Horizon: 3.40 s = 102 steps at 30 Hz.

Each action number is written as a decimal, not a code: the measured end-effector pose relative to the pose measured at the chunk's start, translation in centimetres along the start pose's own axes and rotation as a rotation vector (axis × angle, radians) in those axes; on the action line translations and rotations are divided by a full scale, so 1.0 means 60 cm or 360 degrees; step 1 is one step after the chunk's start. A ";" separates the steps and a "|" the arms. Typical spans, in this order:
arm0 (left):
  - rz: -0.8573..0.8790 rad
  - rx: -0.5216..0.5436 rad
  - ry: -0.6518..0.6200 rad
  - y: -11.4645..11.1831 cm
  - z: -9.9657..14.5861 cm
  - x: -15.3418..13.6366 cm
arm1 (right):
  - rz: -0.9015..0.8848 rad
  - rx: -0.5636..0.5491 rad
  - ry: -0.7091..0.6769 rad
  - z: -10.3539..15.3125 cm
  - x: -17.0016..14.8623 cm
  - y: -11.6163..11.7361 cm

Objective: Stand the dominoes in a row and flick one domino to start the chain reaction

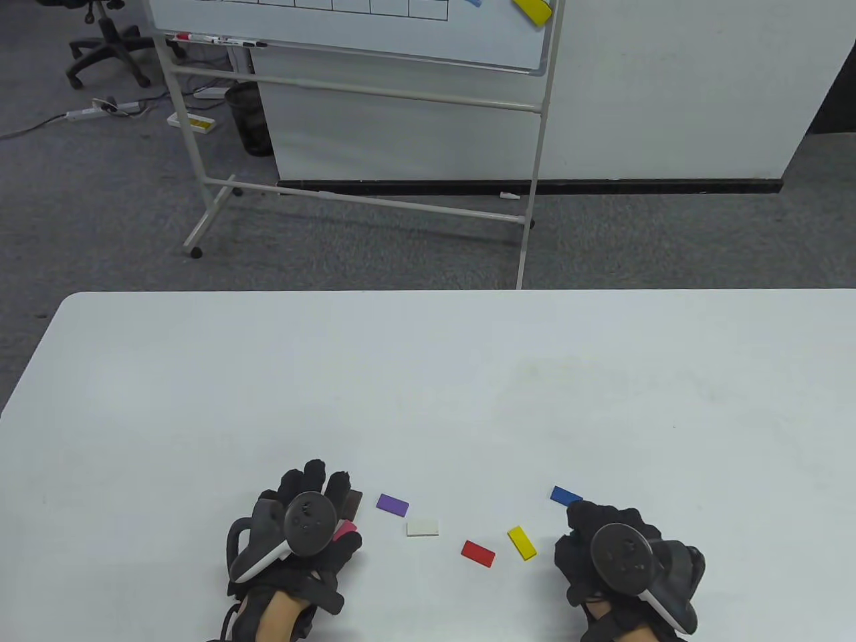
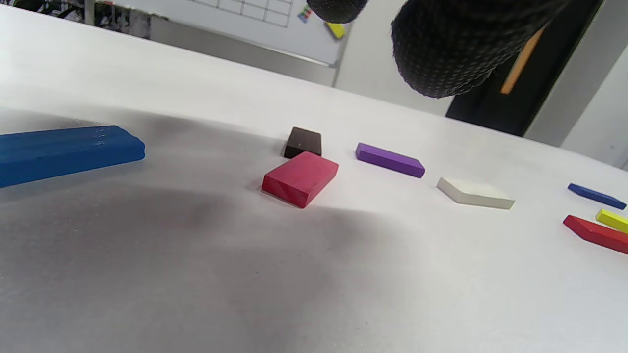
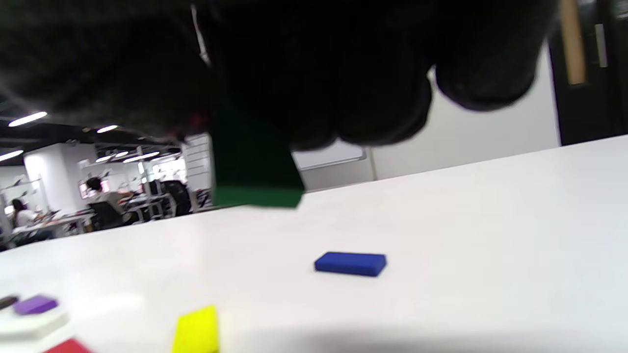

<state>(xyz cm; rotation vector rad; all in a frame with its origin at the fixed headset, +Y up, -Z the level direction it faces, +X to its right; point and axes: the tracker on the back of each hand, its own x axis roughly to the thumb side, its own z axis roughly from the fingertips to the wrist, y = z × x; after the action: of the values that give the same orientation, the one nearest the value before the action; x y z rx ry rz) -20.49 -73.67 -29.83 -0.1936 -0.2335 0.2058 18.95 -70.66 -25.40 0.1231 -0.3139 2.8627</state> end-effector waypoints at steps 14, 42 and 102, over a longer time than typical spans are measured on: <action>-0.0009 -0.0025 -0.0004 -0.001 0.001 0.002 | -0.0063 0.0038 -0.0704 0.033 0.100 0.017; 0.0017 -0.0052 -0.0037 -0.005 0.000 0.002 | 0.0071 0.0241 -0.0941 0.050 0.152 0.089; 0.0021 -0.0130 0.0029 -0.012 -0.004 -0.004 | 0.0316 0.0487 -0.0618 -0.002 0.117 0.134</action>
<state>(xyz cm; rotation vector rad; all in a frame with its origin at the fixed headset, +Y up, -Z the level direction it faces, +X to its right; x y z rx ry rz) -20.52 -74.45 -29.98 -0.2780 -0.2225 0.2074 10.04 -76.50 -26.34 0.7498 0.0492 3.0483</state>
